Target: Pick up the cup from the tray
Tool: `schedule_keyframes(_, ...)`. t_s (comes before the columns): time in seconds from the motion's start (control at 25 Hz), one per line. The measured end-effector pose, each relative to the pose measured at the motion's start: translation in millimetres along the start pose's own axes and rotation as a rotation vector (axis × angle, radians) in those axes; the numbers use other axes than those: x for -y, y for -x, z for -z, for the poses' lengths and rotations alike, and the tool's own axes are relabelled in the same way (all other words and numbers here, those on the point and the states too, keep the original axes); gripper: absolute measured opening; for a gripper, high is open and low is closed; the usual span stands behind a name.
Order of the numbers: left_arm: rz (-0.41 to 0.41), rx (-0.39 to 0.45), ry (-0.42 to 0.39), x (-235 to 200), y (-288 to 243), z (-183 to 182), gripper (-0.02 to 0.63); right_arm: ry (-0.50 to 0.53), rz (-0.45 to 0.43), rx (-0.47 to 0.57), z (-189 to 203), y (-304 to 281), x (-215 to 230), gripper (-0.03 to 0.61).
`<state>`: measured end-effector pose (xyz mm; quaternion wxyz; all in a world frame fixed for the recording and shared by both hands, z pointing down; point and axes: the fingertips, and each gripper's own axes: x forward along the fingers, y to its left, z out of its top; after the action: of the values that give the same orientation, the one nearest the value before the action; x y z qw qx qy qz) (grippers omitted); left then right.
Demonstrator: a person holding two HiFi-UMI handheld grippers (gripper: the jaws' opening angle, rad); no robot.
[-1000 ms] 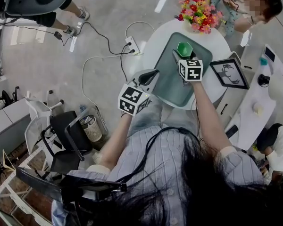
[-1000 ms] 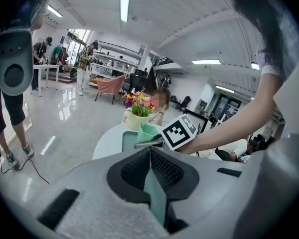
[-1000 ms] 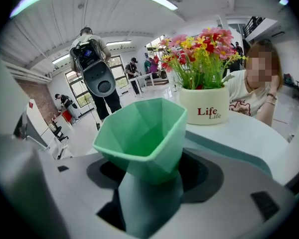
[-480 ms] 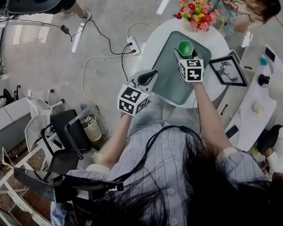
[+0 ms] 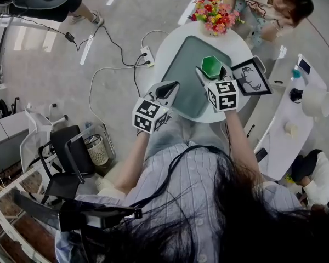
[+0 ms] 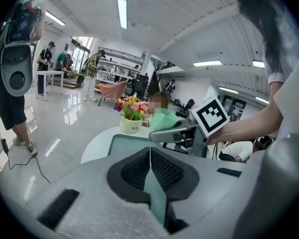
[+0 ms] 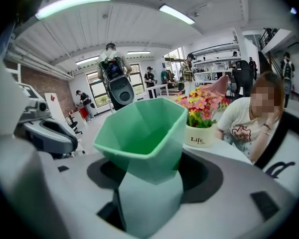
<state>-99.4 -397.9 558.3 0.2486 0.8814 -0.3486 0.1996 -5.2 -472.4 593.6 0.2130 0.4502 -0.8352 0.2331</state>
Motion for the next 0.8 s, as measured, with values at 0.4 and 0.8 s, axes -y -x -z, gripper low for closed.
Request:
schedule_keyframes(0.4, -0.090, 0.098, 0.066, 59.6, -2.0, 2.8, 0.017, 0.085, -0.093, 0.010, 9.6, 73.4, -17.4, 0.318)
schedule_keyframes(0.8, -0.142, 0.059, 0.053, 99.2, 30.7, 30.0, 0.017, 0.045, -0.163, -0.004, 41.3, 117.4, -40.6, 0.318)
